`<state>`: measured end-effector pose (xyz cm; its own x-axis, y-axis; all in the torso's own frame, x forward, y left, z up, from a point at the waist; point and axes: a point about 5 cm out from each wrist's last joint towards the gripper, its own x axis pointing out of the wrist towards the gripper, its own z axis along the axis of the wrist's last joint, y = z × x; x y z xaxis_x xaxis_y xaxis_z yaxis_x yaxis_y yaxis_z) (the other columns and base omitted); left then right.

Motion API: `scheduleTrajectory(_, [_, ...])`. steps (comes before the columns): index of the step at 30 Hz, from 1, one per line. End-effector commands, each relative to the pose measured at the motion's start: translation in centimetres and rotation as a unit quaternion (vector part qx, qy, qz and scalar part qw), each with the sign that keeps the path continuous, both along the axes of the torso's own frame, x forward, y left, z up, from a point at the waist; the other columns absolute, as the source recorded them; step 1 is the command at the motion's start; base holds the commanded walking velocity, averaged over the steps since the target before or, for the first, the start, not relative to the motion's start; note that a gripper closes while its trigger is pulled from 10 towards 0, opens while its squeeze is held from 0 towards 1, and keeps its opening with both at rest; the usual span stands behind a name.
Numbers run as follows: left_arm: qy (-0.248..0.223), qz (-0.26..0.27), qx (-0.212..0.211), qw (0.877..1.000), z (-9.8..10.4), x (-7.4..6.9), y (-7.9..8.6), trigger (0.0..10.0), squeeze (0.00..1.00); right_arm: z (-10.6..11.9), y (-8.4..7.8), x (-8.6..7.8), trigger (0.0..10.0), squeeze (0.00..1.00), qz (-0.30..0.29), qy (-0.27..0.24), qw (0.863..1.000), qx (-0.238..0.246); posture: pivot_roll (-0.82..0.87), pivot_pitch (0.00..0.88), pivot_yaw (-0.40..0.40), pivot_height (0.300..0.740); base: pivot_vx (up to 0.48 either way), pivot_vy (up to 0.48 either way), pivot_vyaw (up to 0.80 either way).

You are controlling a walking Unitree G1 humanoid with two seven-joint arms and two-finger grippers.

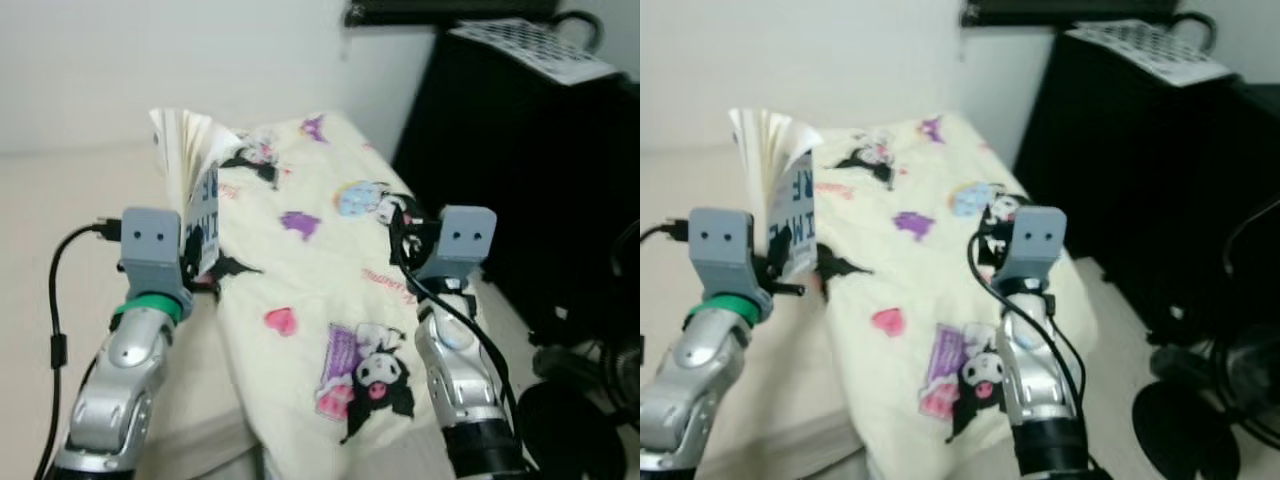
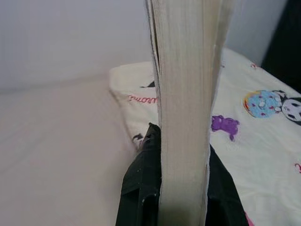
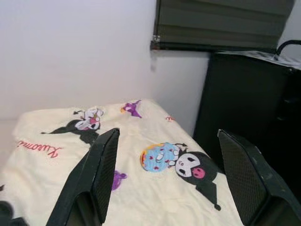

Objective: Clean up the room

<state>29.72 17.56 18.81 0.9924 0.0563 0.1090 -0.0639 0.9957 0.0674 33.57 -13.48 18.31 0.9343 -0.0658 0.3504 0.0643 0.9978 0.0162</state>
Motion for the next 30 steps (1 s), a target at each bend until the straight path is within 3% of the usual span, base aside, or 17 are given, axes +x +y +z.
scheduleTrajectory(1, [-0.01,-0.014,0.008,1.0,0.43,0.11,-0.6,10.0,0.0,-0.33,-0.43,-0.16,10.0,0.0,-0.007,0.003,1.0,0.001,0.06,0.061,-0.026,0.74,0.0,0.0,0.0])
scheduleTrajectory(9, [-0.006,-0.028,0.025,0.999,0.27,0.34,-1.03,10.0,0.0,-0.33,-0.54,-0.26,10.0,0.0,-0.01,0.0,1.0,0.001,0.06,0.057,-0.02,0.74,0.0,0.0,0.0])
scheduleTrajectory(15, [-0.006,-0.031,0.023,0.999,0.27,0.49,-1.08,10.0,0.0,-0.35,-0.55,-0.27,10.0,0.0,-0.011,0.0,1.0,0.0,0.06,0.057,-0.019,0.74,0.0,-0.42,0.0])
scheduleTrajectory(30, [-0.006,-0.028,0.016,0.999,0.28,0.48,-0.8,10.0,0.0,-0.39,-0.38,-0.24,10.0,0.0,-0.007,0.0,1.0,0.001,0.06,0.056,-0.018,0.74,0.0,0.0,0.0])
